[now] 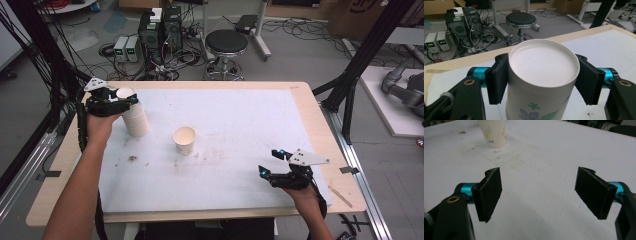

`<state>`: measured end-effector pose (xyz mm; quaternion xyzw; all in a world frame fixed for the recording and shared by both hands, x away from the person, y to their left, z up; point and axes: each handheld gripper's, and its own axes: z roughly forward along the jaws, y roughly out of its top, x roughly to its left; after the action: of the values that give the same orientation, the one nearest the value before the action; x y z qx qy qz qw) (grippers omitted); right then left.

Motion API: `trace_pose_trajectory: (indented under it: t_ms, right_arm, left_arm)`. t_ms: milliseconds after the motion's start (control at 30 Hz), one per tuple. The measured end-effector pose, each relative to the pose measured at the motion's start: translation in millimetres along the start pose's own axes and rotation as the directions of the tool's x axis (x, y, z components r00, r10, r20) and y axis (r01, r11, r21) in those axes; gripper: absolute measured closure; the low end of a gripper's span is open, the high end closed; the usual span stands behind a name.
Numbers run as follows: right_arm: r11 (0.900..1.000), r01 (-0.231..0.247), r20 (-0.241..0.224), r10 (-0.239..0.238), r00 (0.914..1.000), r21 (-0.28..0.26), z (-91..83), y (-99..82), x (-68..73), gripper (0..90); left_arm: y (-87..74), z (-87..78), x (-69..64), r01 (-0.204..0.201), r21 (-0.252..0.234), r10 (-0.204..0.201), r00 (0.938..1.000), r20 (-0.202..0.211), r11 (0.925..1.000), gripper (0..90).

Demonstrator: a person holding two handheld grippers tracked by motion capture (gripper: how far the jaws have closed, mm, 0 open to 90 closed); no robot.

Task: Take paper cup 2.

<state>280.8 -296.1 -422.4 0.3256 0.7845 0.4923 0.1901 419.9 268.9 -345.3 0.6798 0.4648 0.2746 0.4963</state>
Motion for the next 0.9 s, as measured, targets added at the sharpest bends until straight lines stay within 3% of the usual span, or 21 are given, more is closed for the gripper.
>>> trace_pose_trajectory:
  t_ms: [900]
  right_arm:
    - [1.0, 0.004, -0.009, -0.004, 1.0, 0.005, 0.7, -0.2, 0.4, 22.3]
  left_arm:
    - [2.9, 0.0, 0.1, 0.005, 0.007, -0.005, 0.9999, 0.01, 1.0, 33.8]
